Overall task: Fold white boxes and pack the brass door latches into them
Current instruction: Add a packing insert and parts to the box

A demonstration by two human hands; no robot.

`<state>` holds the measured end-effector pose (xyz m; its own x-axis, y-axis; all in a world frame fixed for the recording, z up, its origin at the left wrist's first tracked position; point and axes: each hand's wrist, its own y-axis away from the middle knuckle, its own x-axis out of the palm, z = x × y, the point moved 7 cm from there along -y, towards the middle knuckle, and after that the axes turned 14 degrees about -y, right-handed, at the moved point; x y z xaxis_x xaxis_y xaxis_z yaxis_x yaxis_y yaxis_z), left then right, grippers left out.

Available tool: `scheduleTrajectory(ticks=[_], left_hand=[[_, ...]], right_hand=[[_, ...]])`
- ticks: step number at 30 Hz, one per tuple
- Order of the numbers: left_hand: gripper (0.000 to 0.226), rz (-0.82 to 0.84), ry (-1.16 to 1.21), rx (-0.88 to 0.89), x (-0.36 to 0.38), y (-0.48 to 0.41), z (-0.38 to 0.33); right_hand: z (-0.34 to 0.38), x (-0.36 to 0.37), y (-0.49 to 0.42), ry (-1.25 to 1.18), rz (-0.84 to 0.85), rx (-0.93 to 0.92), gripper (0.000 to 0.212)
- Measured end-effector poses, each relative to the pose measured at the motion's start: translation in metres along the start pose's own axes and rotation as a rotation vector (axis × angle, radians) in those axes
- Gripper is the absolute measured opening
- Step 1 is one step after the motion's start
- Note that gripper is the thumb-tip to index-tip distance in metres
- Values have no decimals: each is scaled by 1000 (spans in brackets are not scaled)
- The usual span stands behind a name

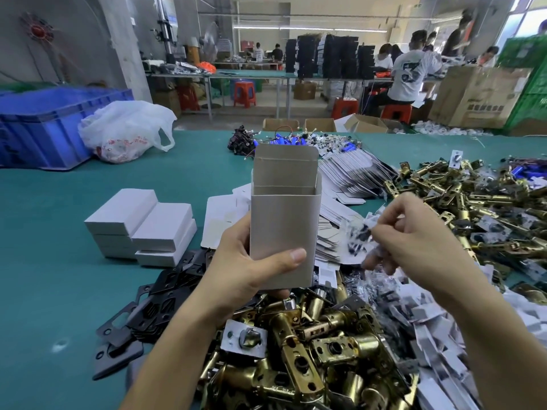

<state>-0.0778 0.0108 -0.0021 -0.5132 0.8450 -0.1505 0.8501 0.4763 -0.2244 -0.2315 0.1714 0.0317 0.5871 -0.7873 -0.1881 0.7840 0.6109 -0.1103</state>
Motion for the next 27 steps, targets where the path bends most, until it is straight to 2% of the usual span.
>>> scheduleTrajectory(ticks=[3, 5, 8, 10, 13, 16, 23, 27], left_hand=[[44, 5, -14, -2, 1, 0, 1], [43, 8, -28, 7, 1, -1, 0], [39, 42, -47, 10, 5, -1, 2], [40, 66, -49, 16, 8, -1, 2], [43, 76, -37, 24, 9, -1, 0], [43, 69, -20, 16, 9, -2, 2], [43, 51, -46, 21, 7, -2, 5], [42, 70, -47, 22, 8, -2, 5]], right_hand=[[30, -3, 7, -261, -23, -169, 24], [56, 0, 15, -337, 18, -328, 27], [95, 18, 25, -275, 121, -530, 24], [110, 32, 25, -185, 143, -587, 19], [115, 51, 19, -2, 103, -625, 14], [110, 62, 13, 185, 85, -617, 17], [106, 84, 12, 428, 390, -518, 23], [108, 87, 9, 532, 482, -473, 30]])
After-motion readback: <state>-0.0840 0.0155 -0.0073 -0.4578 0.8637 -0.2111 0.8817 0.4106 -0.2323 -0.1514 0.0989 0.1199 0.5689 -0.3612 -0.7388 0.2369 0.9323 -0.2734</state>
